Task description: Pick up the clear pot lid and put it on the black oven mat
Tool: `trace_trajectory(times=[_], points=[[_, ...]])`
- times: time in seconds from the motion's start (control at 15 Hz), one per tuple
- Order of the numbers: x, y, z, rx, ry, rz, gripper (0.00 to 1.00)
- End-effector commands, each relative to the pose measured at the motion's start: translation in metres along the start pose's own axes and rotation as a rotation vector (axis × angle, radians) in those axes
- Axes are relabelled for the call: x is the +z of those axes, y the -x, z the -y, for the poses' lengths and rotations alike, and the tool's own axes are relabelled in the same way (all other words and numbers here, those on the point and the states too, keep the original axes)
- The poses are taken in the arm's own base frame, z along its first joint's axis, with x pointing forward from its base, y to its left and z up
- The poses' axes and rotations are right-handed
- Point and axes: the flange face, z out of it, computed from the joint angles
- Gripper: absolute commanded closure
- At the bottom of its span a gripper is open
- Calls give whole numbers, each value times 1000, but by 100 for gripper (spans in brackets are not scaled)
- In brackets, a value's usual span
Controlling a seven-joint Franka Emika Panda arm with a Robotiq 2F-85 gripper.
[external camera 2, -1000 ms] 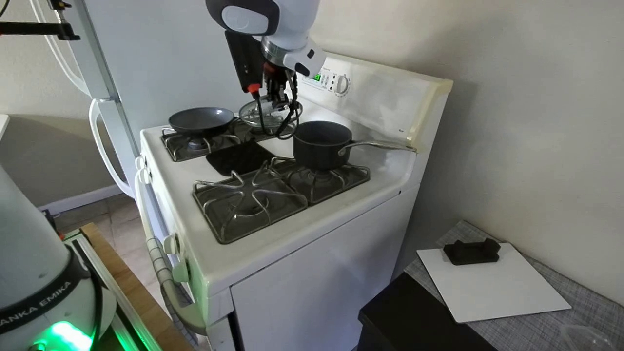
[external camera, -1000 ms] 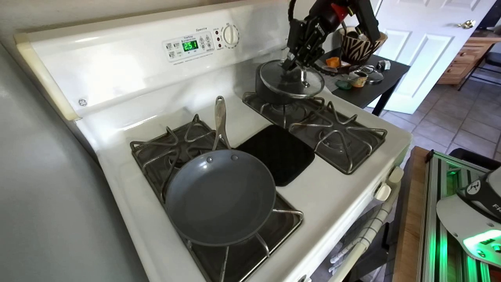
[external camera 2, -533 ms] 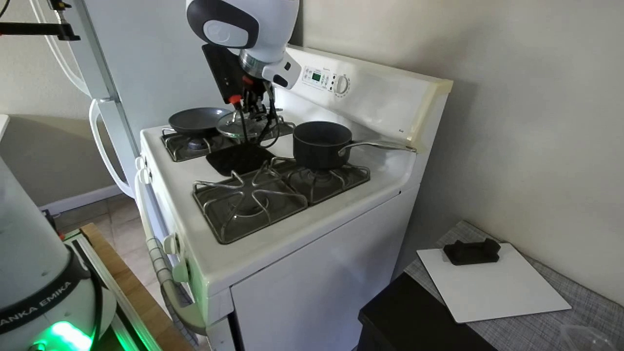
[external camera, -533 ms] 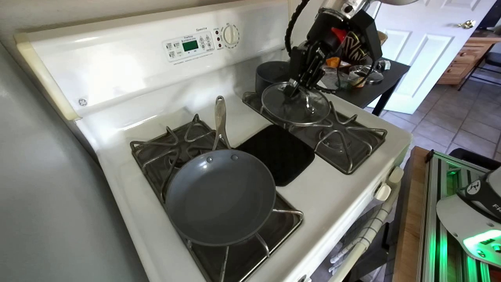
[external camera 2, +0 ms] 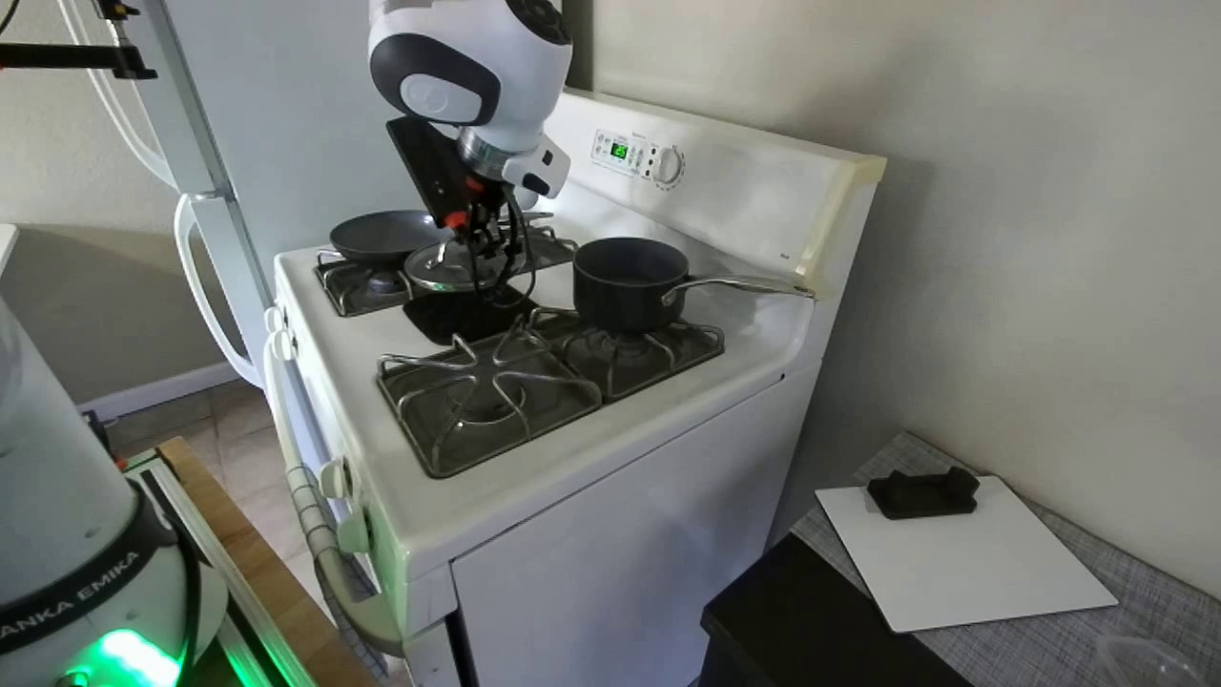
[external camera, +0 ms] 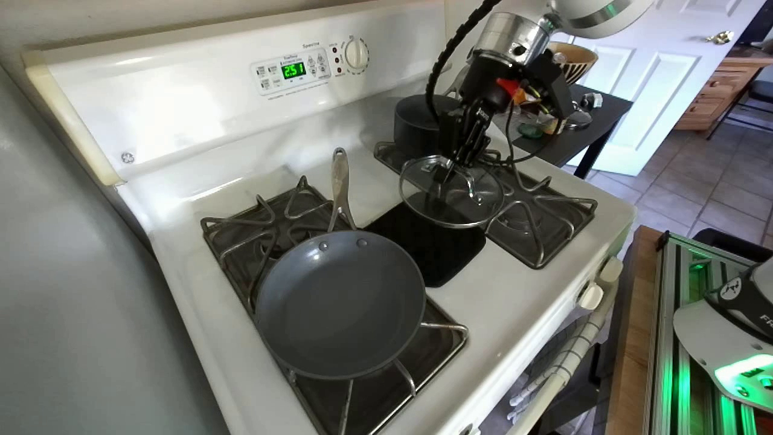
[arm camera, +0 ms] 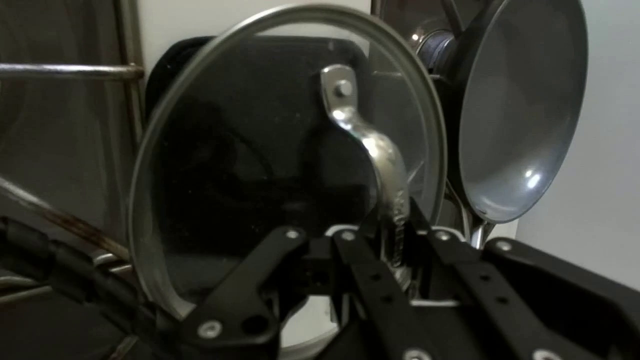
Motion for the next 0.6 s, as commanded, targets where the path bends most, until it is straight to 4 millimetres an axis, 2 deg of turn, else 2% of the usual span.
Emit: trace_trajectory(times=[0.0,0.53], points=[[18,-13,2,-28,13,13,100],[56,-39,9,-42,25,43,100]])
